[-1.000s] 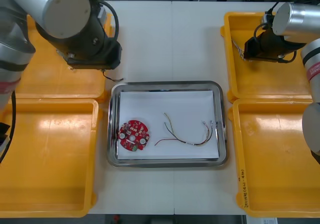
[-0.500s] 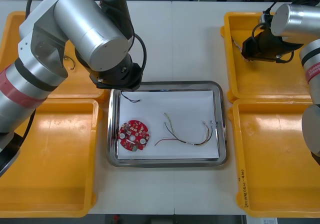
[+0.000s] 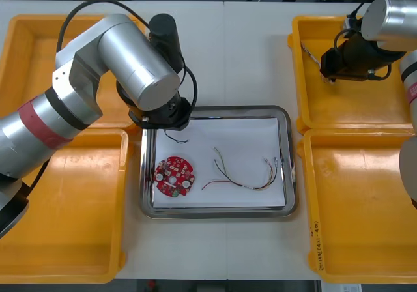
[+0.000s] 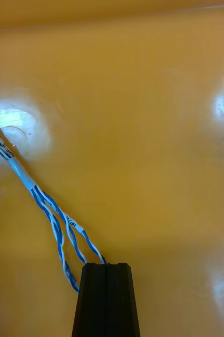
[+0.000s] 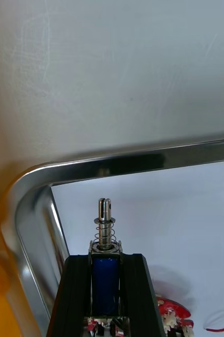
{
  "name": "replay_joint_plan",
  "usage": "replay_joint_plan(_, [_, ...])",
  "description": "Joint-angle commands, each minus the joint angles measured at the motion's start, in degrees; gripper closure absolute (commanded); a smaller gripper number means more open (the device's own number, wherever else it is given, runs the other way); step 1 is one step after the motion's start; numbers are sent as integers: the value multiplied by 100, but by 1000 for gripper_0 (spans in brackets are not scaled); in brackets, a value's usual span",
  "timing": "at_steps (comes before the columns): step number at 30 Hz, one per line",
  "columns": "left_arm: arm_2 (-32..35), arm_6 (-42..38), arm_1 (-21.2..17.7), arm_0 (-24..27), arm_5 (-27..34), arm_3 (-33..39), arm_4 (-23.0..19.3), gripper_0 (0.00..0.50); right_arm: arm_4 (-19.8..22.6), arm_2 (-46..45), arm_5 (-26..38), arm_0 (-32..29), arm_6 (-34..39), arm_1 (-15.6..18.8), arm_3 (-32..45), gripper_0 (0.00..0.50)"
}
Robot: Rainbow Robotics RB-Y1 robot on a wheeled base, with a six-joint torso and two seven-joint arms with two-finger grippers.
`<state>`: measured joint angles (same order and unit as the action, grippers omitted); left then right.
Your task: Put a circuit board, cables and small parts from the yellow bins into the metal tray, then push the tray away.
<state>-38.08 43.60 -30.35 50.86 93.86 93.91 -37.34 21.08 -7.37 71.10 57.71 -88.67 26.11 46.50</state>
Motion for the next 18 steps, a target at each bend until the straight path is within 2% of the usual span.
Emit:
replay_joint_plan(1, [-297,-449,82,-164,-228,-4,69,500,107,122,176,-50,-265,421,246,500])
replay_joint_plan(6, [-446,-493,20,-234,-404,-13,87,500,186,122,202,-190,-370,561,325,500])
replay_joint_plan(10, [-525,-519,3,-278,-413,-13,105,500,318,359,202,-489,-423,772,676,500])
replay_joint_plan(16, [-517,-528,3,-287,-421,-13,157,498,942,605,211,-814,-432,1150,957,500])
replay_joint_plan(17, [-517,-537,-6,-287,-421,-13,175,441,1021,605,220,-841,-449,1185,957,500])
replay_joint_plan(18, [-517,-537,3,-287,-430,-4,201,319,1091,605,220,-858,-467,1212,957,500])
